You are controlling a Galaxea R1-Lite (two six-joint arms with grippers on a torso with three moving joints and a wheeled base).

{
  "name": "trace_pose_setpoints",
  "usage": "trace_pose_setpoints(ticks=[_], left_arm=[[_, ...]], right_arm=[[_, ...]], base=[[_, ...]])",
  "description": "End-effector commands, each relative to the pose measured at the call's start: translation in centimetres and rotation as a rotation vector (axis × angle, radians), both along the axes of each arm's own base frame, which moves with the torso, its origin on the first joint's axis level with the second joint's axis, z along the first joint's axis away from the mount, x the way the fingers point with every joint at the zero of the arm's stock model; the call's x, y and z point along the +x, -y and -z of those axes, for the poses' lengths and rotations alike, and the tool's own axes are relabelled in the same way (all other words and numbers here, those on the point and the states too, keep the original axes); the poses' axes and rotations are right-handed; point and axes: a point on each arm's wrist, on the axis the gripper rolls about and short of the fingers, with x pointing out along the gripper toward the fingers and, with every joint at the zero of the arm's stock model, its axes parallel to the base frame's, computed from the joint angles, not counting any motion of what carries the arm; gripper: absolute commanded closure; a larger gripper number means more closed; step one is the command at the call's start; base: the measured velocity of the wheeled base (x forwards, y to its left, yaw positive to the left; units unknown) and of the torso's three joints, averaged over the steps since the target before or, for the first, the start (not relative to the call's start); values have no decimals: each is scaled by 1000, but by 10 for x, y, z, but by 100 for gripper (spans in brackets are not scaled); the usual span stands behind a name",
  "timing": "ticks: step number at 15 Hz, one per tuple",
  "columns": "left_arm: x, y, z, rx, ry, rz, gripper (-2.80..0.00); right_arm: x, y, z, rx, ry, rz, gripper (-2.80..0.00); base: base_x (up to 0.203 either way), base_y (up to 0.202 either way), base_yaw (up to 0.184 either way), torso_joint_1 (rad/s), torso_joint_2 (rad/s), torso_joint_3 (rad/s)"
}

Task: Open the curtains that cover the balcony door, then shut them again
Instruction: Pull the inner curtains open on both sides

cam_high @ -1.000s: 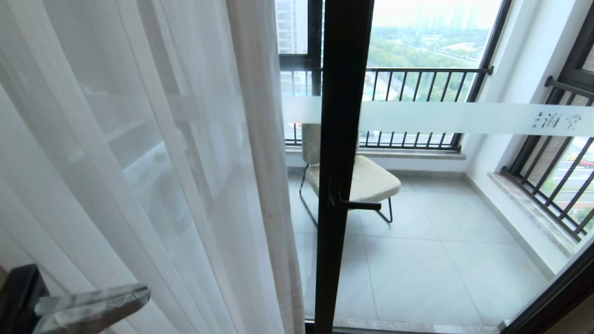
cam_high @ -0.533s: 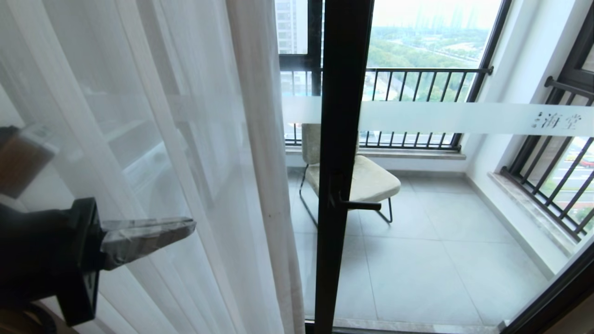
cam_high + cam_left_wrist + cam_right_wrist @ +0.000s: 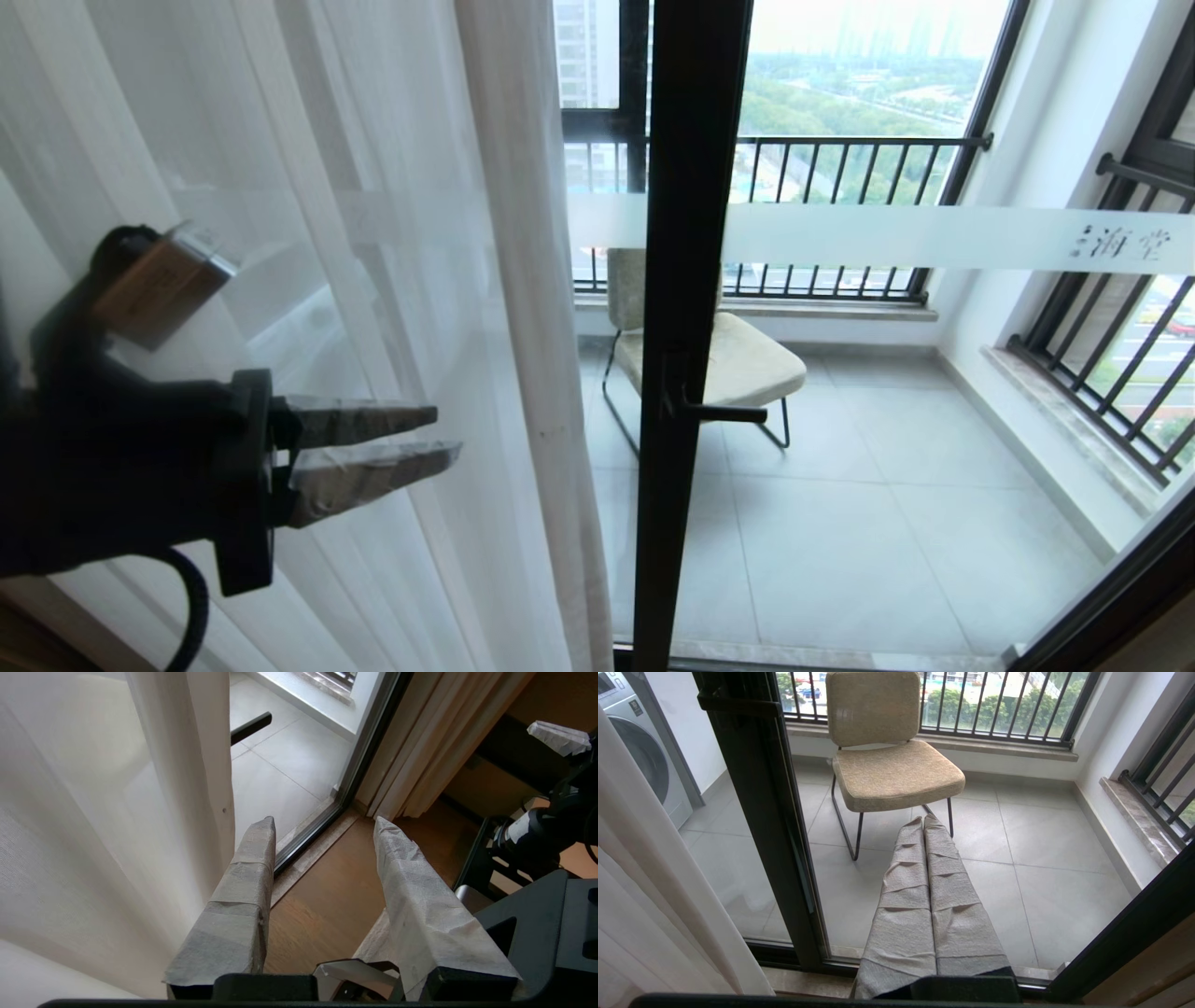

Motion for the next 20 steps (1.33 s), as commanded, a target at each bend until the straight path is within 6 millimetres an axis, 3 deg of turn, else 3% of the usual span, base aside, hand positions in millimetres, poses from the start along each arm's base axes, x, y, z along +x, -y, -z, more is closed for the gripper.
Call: trace_pose_setpoints(ticks=[1,13,20], left_arm=[[11,5,0,6,-14,5,-280],[70,40,-36,35,87,-197,-280],[92,62,-43,57,120,-294,-280]], right_arm=[[0,0,0,-1,0,-1,0],[0,0,0,-1,0,-1,0],[0,0,0,-1,0,-1,0]], base=[[0,0,0,0,0,0],[0,0,0,0,0,0],[0,0,0,0,0,0]])
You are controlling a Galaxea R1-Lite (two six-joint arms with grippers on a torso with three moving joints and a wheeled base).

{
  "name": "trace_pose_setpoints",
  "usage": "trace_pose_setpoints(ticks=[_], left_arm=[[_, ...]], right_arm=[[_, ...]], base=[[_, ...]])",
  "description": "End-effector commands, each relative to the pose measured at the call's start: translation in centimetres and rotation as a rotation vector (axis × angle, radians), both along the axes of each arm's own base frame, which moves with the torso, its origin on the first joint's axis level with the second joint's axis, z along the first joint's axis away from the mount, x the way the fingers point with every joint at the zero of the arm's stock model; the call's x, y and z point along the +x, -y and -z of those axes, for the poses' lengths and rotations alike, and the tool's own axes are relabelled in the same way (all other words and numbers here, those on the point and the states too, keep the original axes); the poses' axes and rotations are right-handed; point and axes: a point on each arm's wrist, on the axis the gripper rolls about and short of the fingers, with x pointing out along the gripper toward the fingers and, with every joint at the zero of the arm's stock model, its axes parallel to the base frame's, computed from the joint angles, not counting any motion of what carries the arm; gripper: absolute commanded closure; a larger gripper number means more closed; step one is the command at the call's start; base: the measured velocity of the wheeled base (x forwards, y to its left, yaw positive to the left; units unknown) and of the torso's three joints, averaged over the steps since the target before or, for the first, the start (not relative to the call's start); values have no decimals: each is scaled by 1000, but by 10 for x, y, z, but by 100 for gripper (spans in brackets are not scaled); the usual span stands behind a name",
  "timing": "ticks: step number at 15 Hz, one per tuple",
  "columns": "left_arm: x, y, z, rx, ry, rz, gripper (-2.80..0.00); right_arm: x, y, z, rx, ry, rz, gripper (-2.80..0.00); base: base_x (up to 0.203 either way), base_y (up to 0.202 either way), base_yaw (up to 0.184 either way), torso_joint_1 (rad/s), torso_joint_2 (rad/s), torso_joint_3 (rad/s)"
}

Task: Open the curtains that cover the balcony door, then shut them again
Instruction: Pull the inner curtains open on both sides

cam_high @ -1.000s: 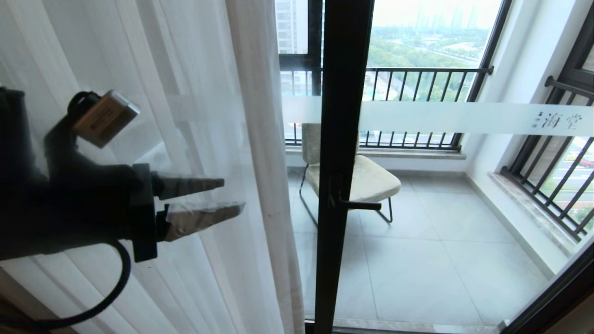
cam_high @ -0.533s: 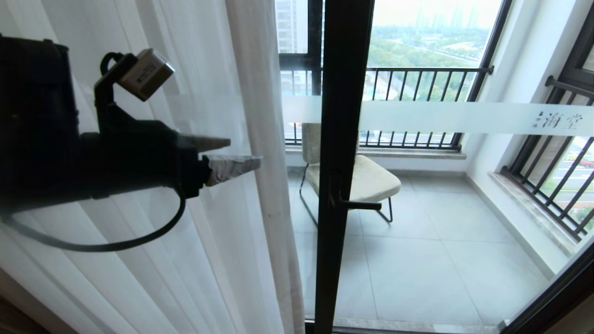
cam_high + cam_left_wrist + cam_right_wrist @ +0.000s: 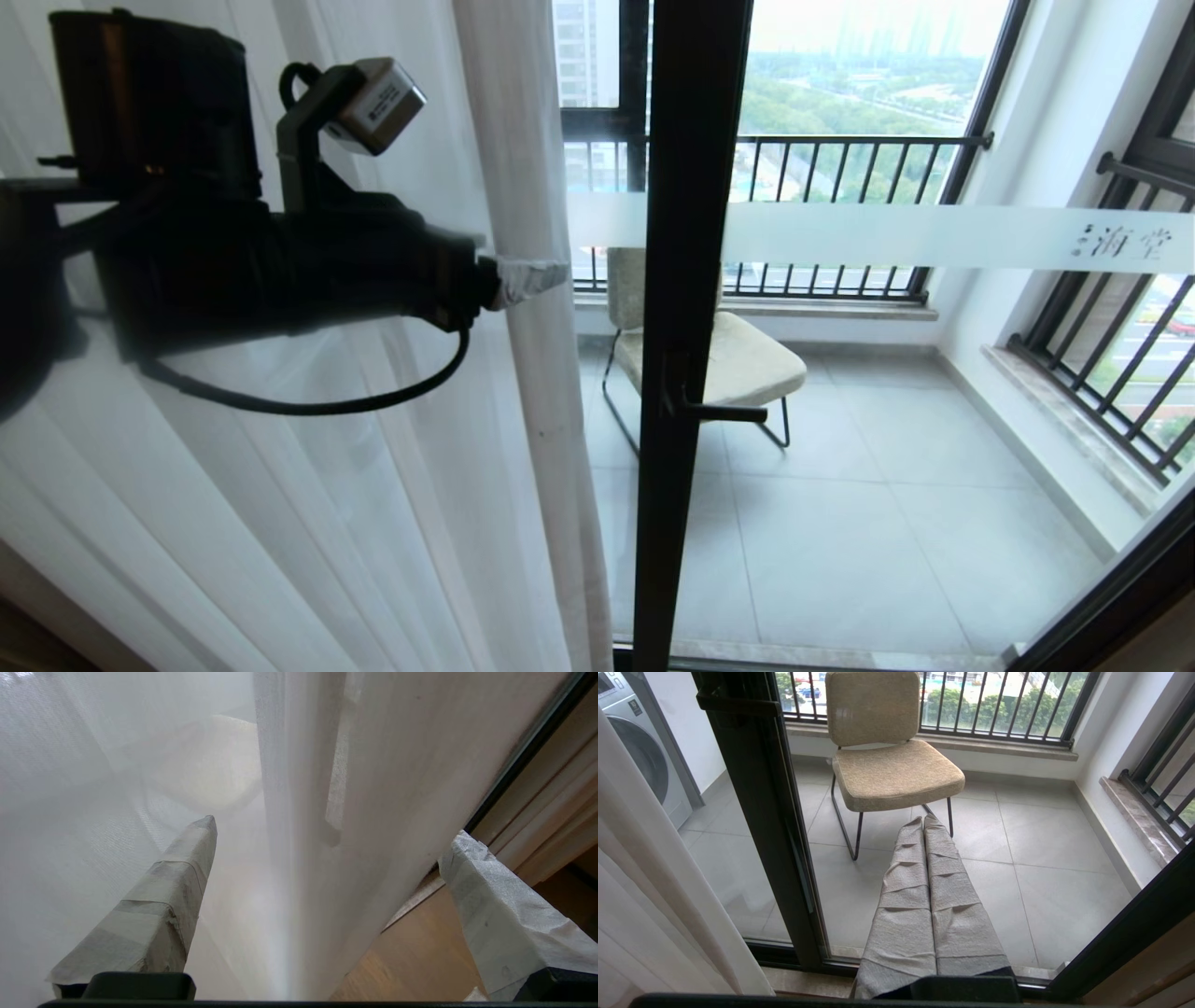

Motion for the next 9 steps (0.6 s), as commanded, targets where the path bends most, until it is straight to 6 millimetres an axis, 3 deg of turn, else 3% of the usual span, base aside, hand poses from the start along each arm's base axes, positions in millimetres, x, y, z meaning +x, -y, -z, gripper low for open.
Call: trace_pose_setpoints(ticks=[1,9], left_arm=[[10,6,2,10,-4,-38,-280],[33,22,-12,-70,1,-129,-280]], right_arm=[[0,0,0,-1,0,-1,0],[0,0,0,-1,0,-1,0]], base=[[0,0,0,0,0,0],[0,0,0,0,0,0]])
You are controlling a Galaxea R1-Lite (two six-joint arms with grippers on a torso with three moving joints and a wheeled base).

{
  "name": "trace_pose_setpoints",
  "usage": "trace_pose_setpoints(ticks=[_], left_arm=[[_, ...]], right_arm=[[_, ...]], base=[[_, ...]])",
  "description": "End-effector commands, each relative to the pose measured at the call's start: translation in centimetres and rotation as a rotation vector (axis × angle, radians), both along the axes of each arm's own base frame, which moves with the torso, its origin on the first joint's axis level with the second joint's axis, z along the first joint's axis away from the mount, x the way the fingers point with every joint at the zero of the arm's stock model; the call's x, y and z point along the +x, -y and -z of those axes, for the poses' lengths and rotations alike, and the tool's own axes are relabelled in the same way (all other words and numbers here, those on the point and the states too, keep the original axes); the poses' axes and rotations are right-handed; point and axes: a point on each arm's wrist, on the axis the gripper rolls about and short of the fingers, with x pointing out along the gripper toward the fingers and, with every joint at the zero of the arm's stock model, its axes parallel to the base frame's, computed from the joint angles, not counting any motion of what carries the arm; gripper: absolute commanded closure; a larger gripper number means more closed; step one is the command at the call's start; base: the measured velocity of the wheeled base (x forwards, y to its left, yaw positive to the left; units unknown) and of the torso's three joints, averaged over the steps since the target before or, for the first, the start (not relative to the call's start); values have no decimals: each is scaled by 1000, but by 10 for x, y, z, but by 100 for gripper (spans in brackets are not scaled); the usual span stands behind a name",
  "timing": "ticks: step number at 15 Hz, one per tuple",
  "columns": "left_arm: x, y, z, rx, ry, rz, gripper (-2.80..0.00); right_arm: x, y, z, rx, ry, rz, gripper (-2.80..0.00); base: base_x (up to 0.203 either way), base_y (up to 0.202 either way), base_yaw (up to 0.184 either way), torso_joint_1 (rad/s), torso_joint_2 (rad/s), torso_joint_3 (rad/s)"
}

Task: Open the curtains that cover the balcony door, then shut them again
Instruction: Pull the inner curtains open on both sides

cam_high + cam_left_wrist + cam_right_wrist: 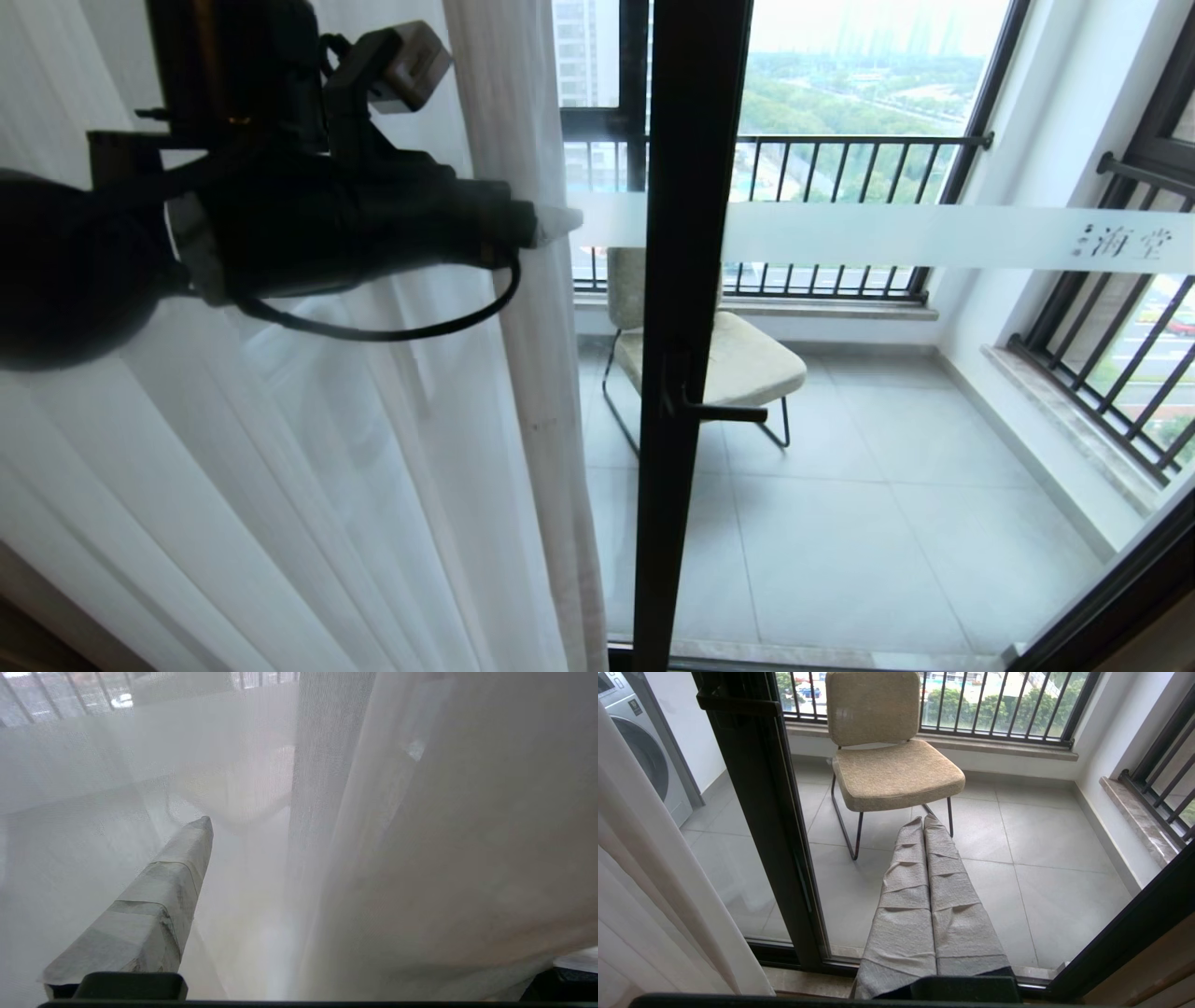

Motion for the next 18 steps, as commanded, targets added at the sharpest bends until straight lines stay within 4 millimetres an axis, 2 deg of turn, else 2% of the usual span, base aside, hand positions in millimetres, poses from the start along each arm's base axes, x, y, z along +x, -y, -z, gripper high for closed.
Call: trace_pose_setpoints(ticks=[1,4,5,11,13,18], left_arm=[[7,4,2,1,-2,-2,-280],[14,9,0,-24,42,-5,-280],[18,11,1,-35,63,-22,0],[22,6,3,-17,69,-161,0],[24,-4,0,-19,83,-229,0],[14,-31,-10,-29,110,-338,0]], right_arm=[[0,0,0,-1,0,-1,0],[0,0,0,-1,0,-1,0],[0,0,0,-1,0,-1,0],[0,0,0,-1,0,-1,0],[0,0,0,-1,0,-1,0],[0,0,0,-1,0,-1,0]], base=[[0,0,0,0,0,0],[0,0,0,0,0,0],[0,0,0,0,0,0],[0,0,0,0,0,0],[0,0,0,0,0,0],[0,0,0,0,0,0]])
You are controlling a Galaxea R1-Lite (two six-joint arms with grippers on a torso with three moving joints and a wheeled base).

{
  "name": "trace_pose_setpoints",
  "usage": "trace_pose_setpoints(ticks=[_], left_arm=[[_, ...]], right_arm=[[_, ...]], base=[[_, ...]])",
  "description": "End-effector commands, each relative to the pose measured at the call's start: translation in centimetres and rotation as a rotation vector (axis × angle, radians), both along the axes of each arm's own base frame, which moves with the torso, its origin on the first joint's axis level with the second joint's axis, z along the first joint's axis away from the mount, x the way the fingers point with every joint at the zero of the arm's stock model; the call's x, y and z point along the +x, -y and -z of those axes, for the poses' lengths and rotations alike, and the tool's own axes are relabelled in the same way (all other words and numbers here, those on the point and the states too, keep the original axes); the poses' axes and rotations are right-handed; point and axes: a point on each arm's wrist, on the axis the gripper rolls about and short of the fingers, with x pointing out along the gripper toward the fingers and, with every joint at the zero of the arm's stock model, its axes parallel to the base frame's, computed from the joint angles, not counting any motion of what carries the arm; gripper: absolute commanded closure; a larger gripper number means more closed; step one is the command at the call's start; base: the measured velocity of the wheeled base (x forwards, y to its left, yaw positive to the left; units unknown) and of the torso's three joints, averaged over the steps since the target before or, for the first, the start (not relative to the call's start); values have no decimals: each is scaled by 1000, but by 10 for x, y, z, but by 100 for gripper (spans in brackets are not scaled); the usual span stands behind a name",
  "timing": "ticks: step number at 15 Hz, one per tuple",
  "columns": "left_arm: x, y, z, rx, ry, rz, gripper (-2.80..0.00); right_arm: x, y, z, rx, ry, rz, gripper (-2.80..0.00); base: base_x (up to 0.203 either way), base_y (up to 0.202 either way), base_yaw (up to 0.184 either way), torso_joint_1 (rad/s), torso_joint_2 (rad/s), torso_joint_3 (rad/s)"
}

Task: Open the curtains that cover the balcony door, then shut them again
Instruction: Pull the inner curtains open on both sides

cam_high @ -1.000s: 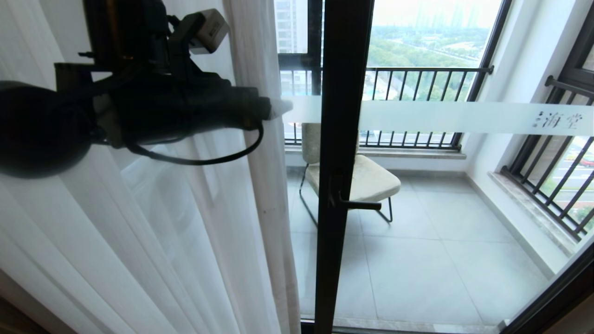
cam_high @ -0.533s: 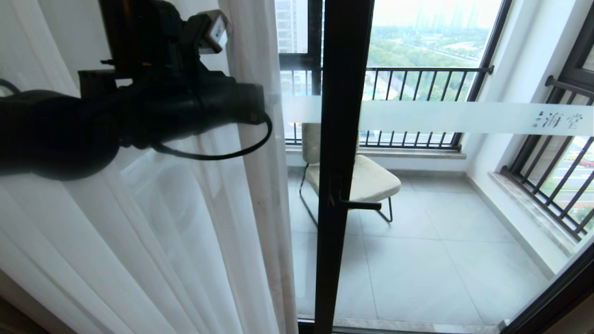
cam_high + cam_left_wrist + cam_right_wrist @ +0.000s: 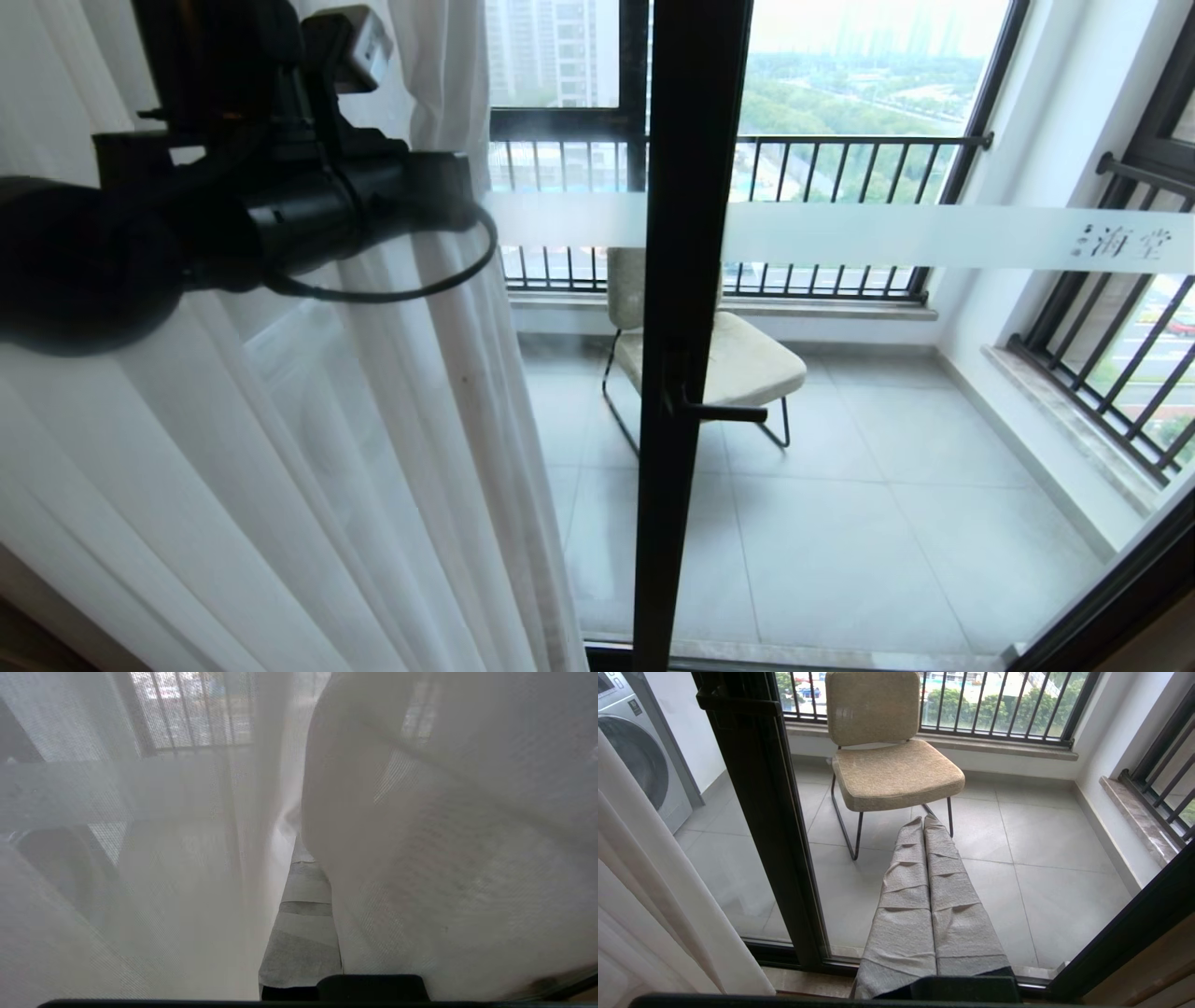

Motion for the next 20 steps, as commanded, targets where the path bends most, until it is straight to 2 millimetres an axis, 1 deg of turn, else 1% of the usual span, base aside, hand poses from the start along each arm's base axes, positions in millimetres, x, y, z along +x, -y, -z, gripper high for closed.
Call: trace_pose_setpoints(ticks=[1,3,8,10,13,15,20], left_arm=[[-11,-13,-7,-13,25,-25,0],[-19,-25,-11,-24,48,-49,0],[-35,-67,-22,-39,96,-172,0],[-41,-78,-21,-36,95,-209,0],[-46,-91,-15,-28,81,-254,0],[-49,-97,-17,-30,90,-277,0],[-50,-101,-10,-18,66,-348,0]], right_arm=[[0,0,0,-1,0,-1,0],[0,0,0,-1,0,-1,0],[0,0,0,-1,0,-1,0],[0,0,0,-1,0,-1,0],[0,0,0,-1,0,-1,0],[0,0,0,-1,0,-1,0],[0,0,0,-1,0,-1,0]], base=[[0,0,0,0,0,0],[0,0,0,0,0,0],[0,0,0,0,0,0],[0,0,0,0,0,0],[0,0,0,0,0,0],[0,0,0,0,0,0],[0,0,0,0,0,0]])
